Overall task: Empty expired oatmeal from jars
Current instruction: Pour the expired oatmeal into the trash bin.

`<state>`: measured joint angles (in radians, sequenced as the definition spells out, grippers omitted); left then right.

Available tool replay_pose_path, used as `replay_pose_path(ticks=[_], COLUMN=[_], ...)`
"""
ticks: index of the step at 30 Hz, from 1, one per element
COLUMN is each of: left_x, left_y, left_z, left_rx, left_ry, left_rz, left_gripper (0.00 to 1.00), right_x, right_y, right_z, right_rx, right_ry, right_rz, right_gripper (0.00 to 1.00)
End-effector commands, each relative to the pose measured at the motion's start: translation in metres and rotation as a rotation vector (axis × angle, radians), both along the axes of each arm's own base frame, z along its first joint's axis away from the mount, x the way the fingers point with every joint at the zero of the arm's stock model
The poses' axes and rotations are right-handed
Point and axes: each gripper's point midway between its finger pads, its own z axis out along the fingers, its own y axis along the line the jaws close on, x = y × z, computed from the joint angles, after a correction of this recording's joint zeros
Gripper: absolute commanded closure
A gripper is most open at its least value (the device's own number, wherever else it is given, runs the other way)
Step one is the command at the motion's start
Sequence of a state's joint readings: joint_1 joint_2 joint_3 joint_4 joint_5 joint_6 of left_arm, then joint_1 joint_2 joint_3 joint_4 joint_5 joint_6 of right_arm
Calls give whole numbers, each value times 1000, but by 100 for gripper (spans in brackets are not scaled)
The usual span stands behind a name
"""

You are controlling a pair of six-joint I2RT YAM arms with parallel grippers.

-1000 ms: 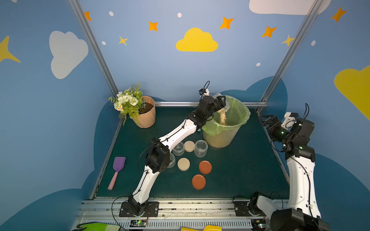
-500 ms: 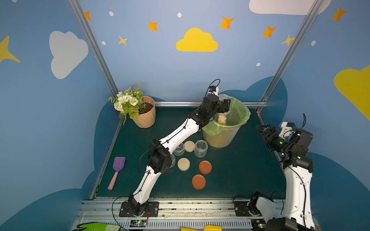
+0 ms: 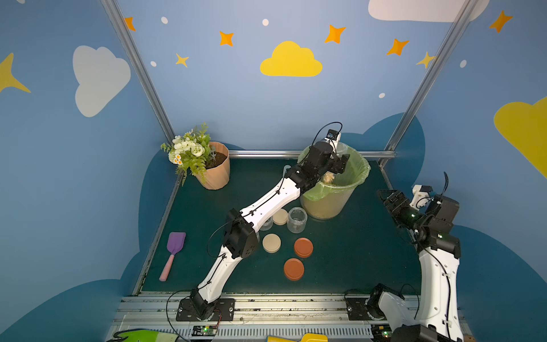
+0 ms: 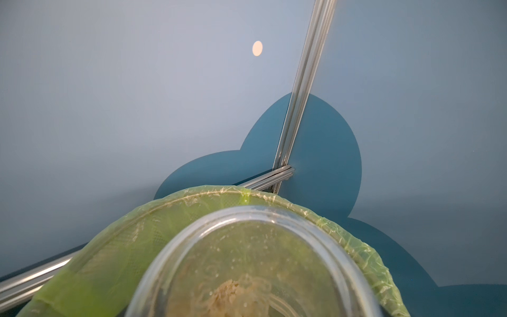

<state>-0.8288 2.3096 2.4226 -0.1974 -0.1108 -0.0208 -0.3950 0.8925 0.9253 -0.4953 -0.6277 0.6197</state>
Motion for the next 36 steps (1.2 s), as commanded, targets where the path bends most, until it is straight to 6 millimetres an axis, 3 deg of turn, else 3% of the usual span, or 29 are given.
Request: replay_pose_path(ticks=[1,5,7,8,10,11,12,13,14,15,17,19,21,22,23,24,26,27,28,29,31,32,34,36], left_x=[-8,7,-9,-13,2,-6,-28,-30,-13,0,-18,8,-20,-20,-6,0,-24,-10,9,14,-12,-21,-27,-26], left_y=[-5,12,-12,-14,10,-7,-30,-32,-14,5,-17,21,-11,-10,7,17,-7,8,36,43,11,3,8,10], left_z=[26,28,15,17,31,19,9,9,21,23,-2,15,-1,-2,7,9,1,9,25,25,17,12,4,12], left_rx=[83,133,179,256,231,167,204,262,295,252,270,243,213,264,289,266,273,291,240,134,15,82,230,212], left_ry=[-141,-211,-216,-286,-325,-218,-195,-239,-313,-277,-152,-168,-80,-116,-167,-150,-122,-164,-199,-120,-12,-43,-121,-178], left_rz=[-20,134,11,68,261,91,-117,-71,129,250,-83,209,-125,-74,105,164,-111,38,235,206,-93,-72,95,114], left_gripper=[97,97,97,97,97,97,97,97,97,97,97,97,97,97,97,97,97,97,97,97,97,97,97,97], right_x=[-4,-6,-4,-3,-5,-6,-4,-3,-2,-4,-6,-5,-4,-2,0,0,0,1,0,-1,0,1,0,-3], right_y=[2,3,5,6,9,11,11,11,11,13,13,14,14,14,15,17,20,21,21,22,22,22,24,25], right_z=[1,0,-1,-1,-1,-2,-3,-2,-2,0,2,4,2,1,1,2,2,2,3,3,3,4,7,7], right_rx=[-14,-14,-1,5,4,-3,-5,-6,-8,-15,-23,-22,-23,-16,-7,-7,-15,-17,-22,-28,-31,-28,-27,-35], right_ry=[-12,-11,-18,-22,-18,-16,-21,-24,-21,-15,-16,-30,-25,-29,-30,-27,-29,-32,-32,-28,-40,-46,-46,-48], right_rz=[11,16,18,24,48,56,54,56,63,78,79,81,83,82,91,102,115,121,124,131,126,128,141,142], right_gripper=[2,2,2,2,2,2,2,2,2,2,2,2,2,2,2,2,2,2,2,2,2,2,2,2])
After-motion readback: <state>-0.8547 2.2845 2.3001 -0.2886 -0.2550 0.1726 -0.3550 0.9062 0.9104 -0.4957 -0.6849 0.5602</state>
